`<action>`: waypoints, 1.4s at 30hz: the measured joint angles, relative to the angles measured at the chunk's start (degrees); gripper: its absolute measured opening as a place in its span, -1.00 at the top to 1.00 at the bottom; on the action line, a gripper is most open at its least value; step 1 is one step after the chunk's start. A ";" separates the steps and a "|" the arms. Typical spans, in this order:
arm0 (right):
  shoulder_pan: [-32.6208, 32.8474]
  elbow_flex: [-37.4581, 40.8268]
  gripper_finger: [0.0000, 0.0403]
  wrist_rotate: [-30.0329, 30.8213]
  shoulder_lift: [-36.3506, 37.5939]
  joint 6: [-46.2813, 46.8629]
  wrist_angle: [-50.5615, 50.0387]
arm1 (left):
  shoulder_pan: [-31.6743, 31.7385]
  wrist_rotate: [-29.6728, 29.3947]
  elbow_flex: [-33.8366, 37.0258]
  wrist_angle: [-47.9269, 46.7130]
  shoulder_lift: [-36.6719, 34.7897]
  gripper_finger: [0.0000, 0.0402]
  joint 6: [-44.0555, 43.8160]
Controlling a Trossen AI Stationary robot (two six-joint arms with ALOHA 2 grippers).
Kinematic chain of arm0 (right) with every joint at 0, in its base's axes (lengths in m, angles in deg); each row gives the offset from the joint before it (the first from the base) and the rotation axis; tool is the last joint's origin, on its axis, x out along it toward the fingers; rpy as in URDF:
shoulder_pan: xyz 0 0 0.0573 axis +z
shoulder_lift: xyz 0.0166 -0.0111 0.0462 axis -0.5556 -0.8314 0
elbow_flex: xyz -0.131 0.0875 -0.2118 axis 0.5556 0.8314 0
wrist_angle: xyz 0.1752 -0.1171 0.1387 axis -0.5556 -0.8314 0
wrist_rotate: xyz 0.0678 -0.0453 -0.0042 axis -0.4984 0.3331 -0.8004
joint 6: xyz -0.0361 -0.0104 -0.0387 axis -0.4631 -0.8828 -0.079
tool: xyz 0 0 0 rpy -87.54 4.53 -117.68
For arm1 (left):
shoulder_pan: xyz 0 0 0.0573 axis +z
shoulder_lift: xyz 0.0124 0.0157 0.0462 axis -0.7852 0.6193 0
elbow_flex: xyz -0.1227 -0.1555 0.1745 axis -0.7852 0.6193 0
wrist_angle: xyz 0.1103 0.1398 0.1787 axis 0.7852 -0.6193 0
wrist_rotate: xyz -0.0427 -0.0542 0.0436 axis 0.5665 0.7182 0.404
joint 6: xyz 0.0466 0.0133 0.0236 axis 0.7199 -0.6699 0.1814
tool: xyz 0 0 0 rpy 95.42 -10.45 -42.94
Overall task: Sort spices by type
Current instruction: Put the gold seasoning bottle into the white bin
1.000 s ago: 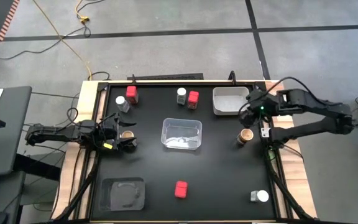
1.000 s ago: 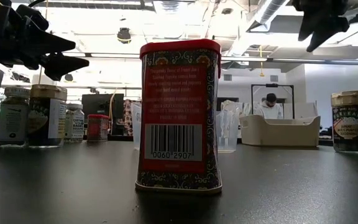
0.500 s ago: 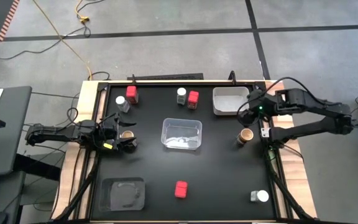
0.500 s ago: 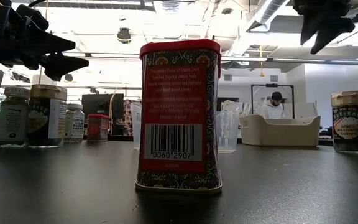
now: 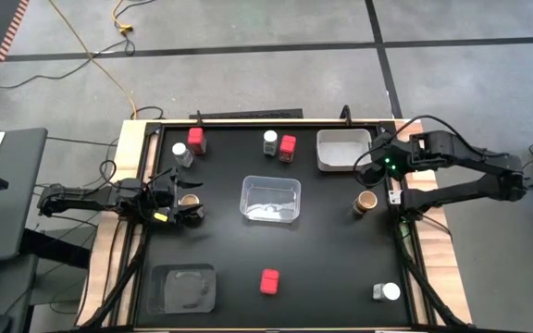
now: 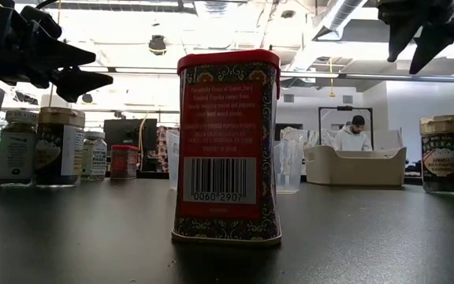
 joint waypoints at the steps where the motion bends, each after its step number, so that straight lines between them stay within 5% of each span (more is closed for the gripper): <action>1: 0.00 0.00 -0.94 0.00 -0.09 0.05 0.03 | 0.00 0.00 0.00 -0.02 0.00 -0.63 0.00; 15: 4.09 7.64 -0.89 -3.45 -6.22 1.71 2.33 | -0.02 0.00 0.00 -0.02 0.00 -0.63 0.02; 28: 4.82 20.19 -0.89 -12.95 -6.46 4.60 11.17 | 0.00 -0.01 0.02 0.00 0.01 -0.63 0.00; 42: 5.27 23.85 -0.78 -15.66 -6.66 7.59 12.33 | -0.02 0.00 0.00 0.00 0.00 -0.63 0.00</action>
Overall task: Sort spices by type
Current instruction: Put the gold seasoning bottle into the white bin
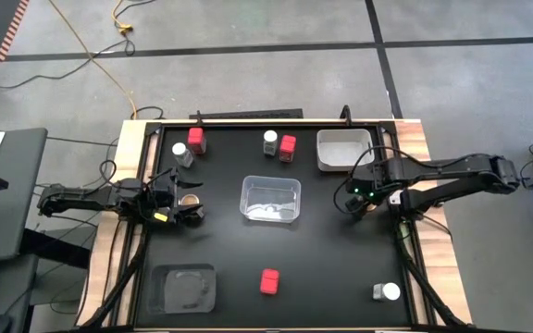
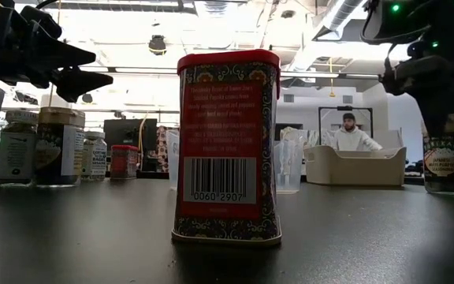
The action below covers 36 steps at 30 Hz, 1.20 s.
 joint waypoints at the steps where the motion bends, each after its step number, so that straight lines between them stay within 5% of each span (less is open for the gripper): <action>1: -0.01 0.00 -0.73 -0.42 -0.02 0.03 -0.09 | 0.02 0.00 0.02 -0.02 0.00 -0.63 0.02; 6: -0.02 0.00 -0.51 -2.01 -0.01 0.11 -0.15 | 0.01 0.00 0.02 0.00 0.00 -0.63 0.01; 15: 0.29 0.00 -0.50 -2.45 -0.02 -5.68 -0.14 | 0.01 0.00 0.01 -0.01 0.01 -0.63 0.01; 22: -0.37 -0.21 -0.50 -2.54 0.00 -1.02 3.09 | 0.01 0.00 0.01 0.00 0.02 -0.63 0.01; 27: -1.93 -6.18 -0.50 -1.11 -0.02 -4.84 6.39 | 0.00 -0.01 0.02 0.00 0.02 -0.63 0.02; 36: -14.97 -25.41 -0.50 1.66 -0.90 -27.91 5.60 | 0.01 -0.01 0.00 0.00 0.02 -0.63 0.02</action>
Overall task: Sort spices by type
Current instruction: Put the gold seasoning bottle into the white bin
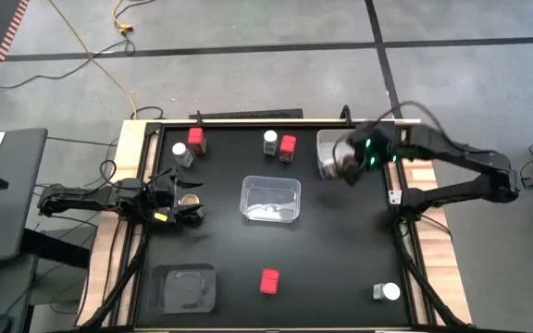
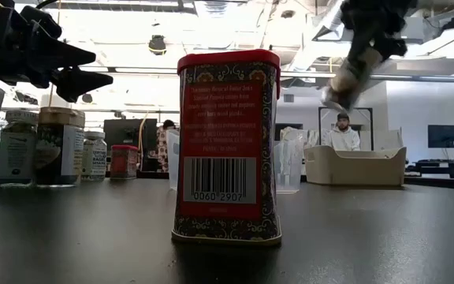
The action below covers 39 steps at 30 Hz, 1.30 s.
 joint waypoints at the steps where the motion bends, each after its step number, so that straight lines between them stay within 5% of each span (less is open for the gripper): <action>1: -1.84 -2.09 -0.50 0.44 -0.69 -3.16 -0.37 | 0.00 0.01 0.00 0.00 -0.01 -0.63 -0.02; 13: -18.99 -19.59 -0.50 0.58 -21.15 -30.91 -14.98 | 0.01 0.01 0.02 0.00 0.00 -0.63 0.00; 28: -34.27 -4.59 -0.50 -1.88 -25.38 -41.13 -4.28 | 0.01 0.00 0.01 -0.01 -0.01 -0.63 -0.01; 39: -37.54 -1.93 -0.50 -3.28 -27.30 -48.77 -0.03 | 0.01 0.01 0.01 -0.01 -0.01 -0.63 0.00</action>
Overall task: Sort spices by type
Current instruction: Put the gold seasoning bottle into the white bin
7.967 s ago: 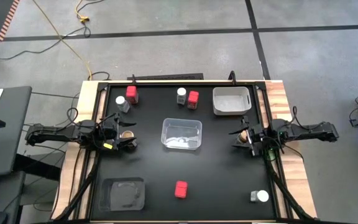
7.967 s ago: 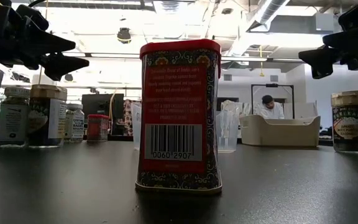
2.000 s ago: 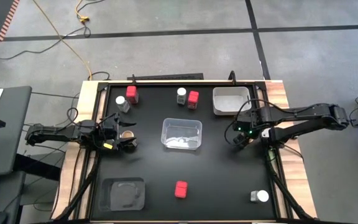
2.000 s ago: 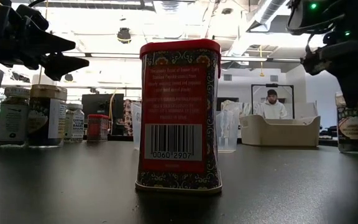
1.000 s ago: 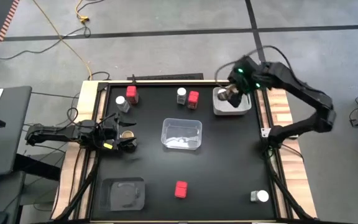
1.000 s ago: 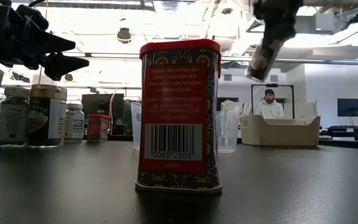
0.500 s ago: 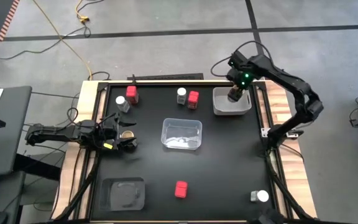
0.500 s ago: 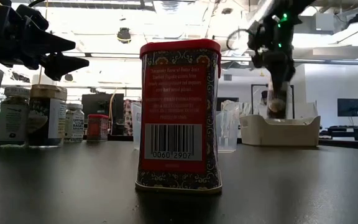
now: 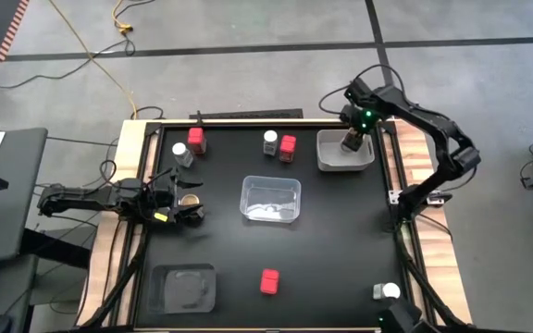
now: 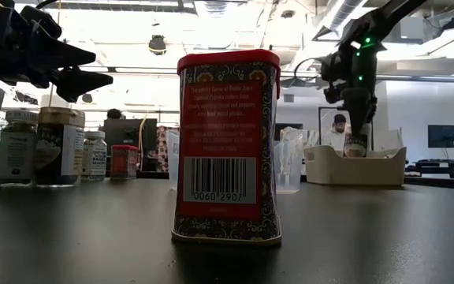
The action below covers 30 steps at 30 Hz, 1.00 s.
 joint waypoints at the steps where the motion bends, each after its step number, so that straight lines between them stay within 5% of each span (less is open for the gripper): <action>1: -0.09 0.00 -0.50 -0.14 -0.60 -1.09 -0.44 | -0.02 0.00 0.01 0.01 0.01 -0.63 -0.01; 25: -0.76 -0.13 -0.50 1.41 -4.55 -10.88 0.36 | -0.02 -0.02 0.01 -0.01 0.01 -0.63 -0.02; 30: -0.71 -0.15 -0.68 1.41 -4.54 -10.98 0.33 | -0.01 0.00 0.00 0.01 0.01 -0.63 -0.01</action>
